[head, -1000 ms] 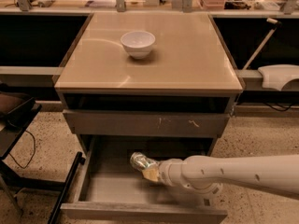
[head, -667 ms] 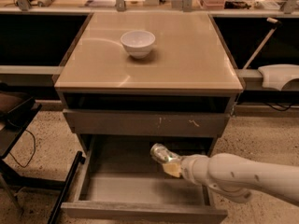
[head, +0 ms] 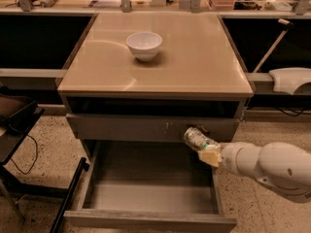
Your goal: Pick 7up can from middle drawer and place on counter
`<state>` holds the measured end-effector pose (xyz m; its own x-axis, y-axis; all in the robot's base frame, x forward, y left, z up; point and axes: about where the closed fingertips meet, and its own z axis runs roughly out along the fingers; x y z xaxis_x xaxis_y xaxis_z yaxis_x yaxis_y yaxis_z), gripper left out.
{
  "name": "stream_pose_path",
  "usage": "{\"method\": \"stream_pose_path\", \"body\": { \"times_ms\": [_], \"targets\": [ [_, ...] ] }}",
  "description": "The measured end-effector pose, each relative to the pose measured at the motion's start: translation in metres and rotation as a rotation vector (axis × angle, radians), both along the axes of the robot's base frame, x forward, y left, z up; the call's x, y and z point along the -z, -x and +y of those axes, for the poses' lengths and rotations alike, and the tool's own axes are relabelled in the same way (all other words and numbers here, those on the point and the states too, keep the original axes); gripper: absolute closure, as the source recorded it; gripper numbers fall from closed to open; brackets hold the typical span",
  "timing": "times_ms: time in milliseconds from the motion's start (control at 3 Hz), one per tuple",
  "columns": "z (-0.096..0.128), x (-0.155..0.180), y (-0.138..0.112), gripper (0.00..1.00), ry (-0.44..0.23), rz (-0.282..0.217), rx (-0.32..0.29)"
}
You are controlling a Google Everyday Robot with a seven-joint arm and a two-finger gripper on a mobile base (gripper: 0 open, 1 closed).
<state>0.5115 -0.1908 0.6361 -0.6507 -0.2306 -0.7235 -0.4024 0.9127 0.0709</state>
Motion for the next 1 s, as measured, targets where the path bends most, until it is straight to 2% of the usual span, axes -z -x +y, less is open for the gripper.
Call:
{"method": "stream_pose_path", "body": {
  "times_ms": [333, 667, 1000],
  "targets": [
    [0.002, -0.005, -0.003, 1.00, -0.003, -0.008, -0.002],
    [0.024, -0.028, -0.011, 1.00, 0.036, -0.051, -0.059],
    [0.028, -0.058, -0.008, 1.00, 0.114, -0.112, -0.046]
  ]
}}
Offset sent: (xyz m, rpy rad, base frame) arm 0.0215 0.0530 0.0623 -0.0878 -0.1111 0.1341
